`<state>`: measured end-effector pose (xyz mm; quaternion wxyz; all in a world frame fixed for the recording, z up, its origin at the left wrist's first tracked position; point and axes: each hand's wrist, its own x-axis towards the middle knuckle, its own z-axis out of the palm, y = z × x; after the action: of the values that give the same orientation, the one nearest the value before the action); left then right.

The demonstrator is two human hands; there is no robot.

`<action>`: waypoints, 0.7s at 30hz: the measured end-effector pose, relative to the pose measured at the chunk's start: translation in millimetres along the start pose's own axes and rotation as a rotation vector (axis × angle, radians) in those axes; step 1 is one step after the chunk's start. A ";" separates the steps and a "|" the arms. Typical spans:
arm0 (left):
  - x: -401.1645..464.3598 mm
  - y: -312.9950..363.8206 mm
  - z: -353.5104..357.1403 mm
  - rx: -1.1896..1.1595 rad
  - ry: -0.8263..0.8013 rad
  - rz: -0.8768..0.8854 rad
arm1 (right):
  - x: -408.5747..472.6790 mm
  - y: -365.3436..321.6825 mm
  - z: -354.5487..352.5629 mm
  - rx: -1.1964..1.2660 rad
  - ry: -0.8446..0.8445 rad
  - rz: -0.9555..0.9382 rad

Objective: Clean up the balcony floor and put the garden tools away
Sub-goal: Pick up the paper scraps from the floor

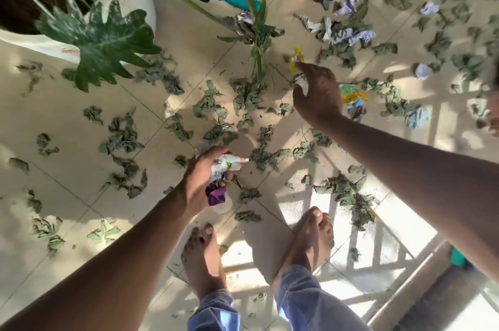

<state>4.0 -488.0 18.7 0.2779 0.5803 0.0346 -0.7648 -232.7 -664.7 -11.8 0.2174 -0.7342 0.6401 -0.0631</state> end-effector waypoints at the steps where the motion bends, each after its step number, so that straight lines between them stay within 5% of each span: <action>1: -3.0 4.3 4.2 0.051 0.018 0.000 | -11.3 -10.4 -5.4 0.097 0.029 0.011; 6: -22.0 4.0 16.9 0.073 0.174 0.067 | -74.5 -63.2 -31.0 0.553 0.083 0.169; 11: -44.3 7.6 35.9 -0.053 0.278 0.095 | -132.4 -115.0 -37.4 0.875 -0.100 0.282; 21: -52.4 10.4 -1.8 -0.326 0.148 0.173 | -174.1 -181.1 19.9 0.750 -0.126 0.258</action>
<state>19.4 -475.9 68.5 0.4294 0.5830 0.1283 -0.6777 -90.2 -475.9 75.1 0.5152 -0.5199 0.6450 -0.2196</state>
